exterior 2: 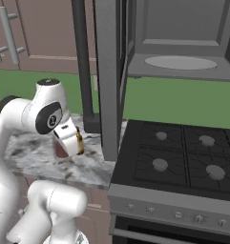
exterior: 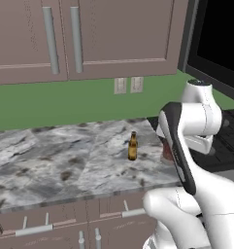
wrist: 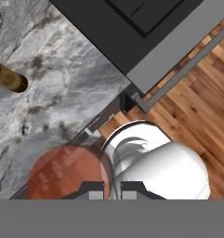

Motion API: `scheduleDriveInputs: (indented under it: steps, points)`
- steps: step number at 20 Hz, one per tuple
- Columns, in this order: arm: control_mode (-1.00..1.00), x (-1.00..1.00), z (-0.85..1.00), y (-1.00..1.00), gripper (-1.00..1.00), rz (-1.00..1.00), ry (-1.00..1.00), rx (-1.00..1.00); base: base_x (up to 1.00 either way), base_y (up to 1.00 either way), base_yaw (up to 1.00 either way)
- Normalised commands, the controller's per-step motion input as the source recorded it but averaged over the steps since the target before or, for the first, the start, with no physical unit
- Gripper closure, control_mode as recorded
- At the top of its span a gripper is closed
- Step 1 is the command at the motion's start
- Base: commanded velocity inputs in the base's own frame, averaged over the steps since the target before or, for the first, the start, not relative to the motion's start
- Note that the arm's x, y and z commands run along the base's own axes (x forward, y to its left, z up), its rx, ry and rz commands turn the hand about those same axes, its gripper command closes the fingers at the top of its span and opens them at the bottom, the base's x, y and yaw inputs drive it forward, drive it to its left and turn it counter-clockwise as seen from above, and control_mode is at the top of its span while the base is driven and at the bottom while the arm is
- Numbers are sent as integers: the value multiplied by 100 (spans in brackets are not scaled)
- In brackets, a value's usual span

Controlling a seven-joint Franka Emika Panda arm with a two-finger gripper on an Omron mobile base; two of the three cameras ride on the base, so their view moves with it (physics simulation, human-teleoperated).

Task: Place the microwavable item in the microwave. Then, close the microwave door and press the start button.

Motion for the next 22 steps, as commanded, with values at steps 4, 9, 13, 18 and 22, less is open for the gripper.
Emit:
scheduleDriveInputs:
  steps: [4,9,13,18,22]
  points:
    - [-100,0,-14,32,100,0,14,-5,0,0,0]
    - [-100,0,-2,7,100,0,3,-1,0,0,0]
    - [-100,-18,0,0,100,-6,-4,0,0,0,0]
    - [100,-60,0,0,100,-10,-10,0,-20,0,-3]
    - [100,0,0,0,100,0,0,0,-100,-12,-19]
